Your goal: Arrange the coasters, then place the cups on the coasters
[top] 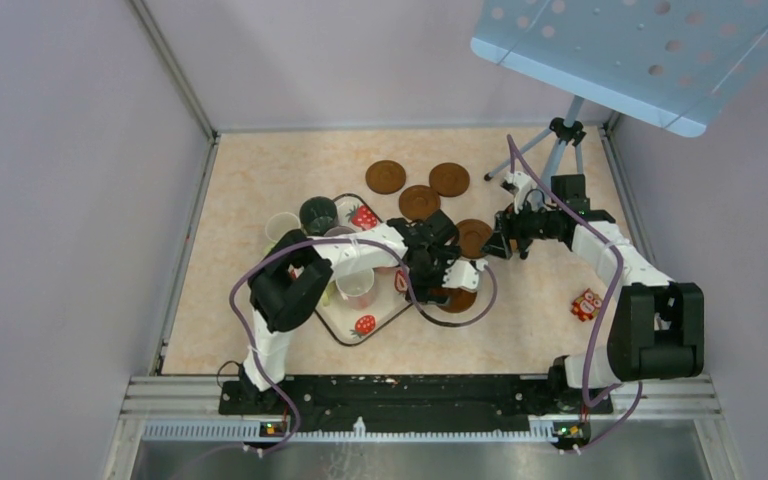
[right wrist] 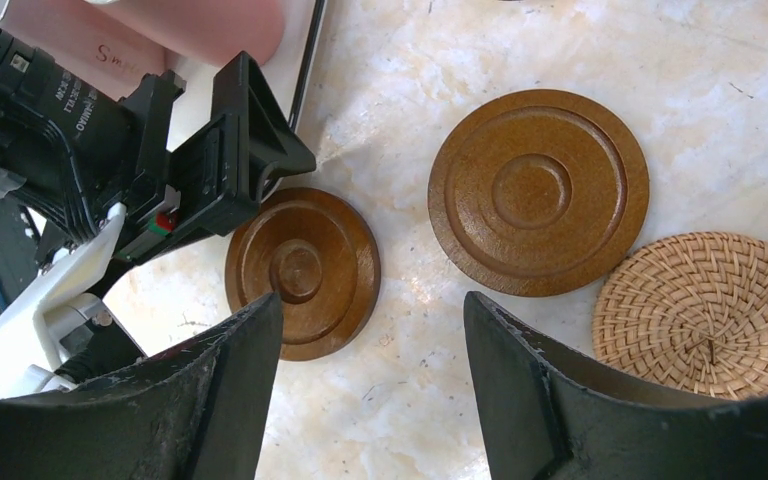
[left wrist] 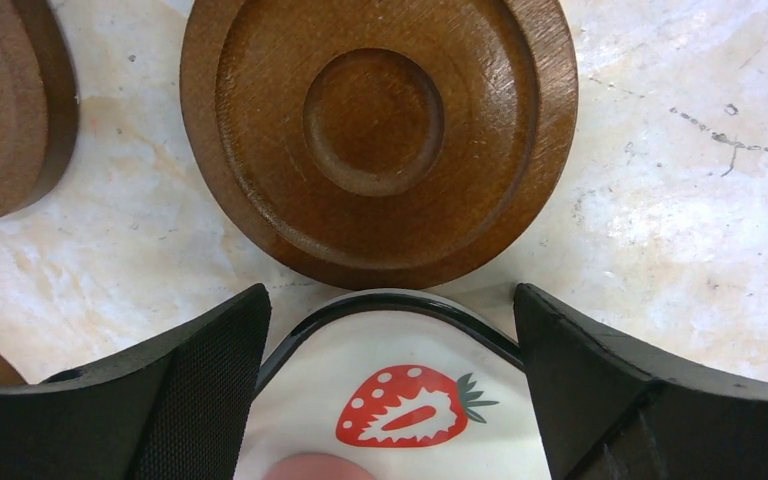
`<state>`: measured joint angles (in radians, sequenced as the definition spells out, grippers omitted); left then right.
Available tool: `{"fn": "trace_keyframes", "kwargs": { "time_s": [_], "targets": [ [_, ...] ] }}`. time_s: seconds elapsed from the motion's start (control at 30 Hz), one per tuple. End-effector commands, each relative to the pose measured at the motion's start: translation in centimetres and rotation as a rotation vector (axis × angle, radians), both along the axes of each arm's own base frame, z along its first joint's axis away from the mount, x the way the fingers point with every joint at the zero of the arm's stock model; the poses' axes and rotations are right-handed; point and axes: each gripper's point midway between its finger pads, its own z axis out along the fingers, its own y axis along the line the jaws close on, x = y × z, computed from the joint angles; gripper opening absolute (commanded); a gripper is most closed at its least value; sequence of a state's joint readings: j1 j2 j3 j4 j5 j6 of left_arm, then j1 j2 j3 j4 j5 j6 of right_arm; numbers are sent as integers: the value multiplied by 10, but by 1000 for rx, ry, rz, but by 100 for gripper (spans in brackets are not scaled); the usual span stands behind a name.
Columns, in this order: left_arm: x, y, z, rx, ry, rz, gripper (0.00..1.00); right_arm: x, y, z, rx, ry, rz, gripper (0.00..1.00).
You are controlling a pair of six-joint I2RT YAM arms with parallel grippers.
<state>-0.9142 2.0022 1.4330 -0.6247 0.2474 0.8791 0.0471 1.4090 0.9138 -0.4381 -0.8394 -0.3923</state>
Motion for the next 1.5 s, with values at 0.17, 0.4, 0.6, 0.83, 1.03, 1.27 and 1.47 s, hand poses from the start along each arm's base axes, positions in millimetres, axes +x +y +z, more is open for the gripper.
{"fn": "trace_keyframes", "kwargs": {
  "time_s": [0.17,0.4,0.6,0.83,1.03,1.27,1.47],
  "targets": [
    [3,49,-6,104,28,-75,88,2,3,20,24,-72,32,66],
    [8,87,-11,175,15,-91,86,1,3,20,25,-71,37,66],
    [14,125,-12,230,-11,-103,87,0,4,21,30,-71,42,66],
    [16,174,-12,243,-67,-211,86,-1,4,21,34,-66,45,66],
    [21,205,-10,277,-65,-206,84,-1,5,20,36,-64,50,66],
    [20,248,-16,324,-41,-190,85,-2,5,19,35,-60,53,66],
    [13,265,-13,324,-29,-185,86,-1,5,16,34,-47,53,66]
  ]
}}
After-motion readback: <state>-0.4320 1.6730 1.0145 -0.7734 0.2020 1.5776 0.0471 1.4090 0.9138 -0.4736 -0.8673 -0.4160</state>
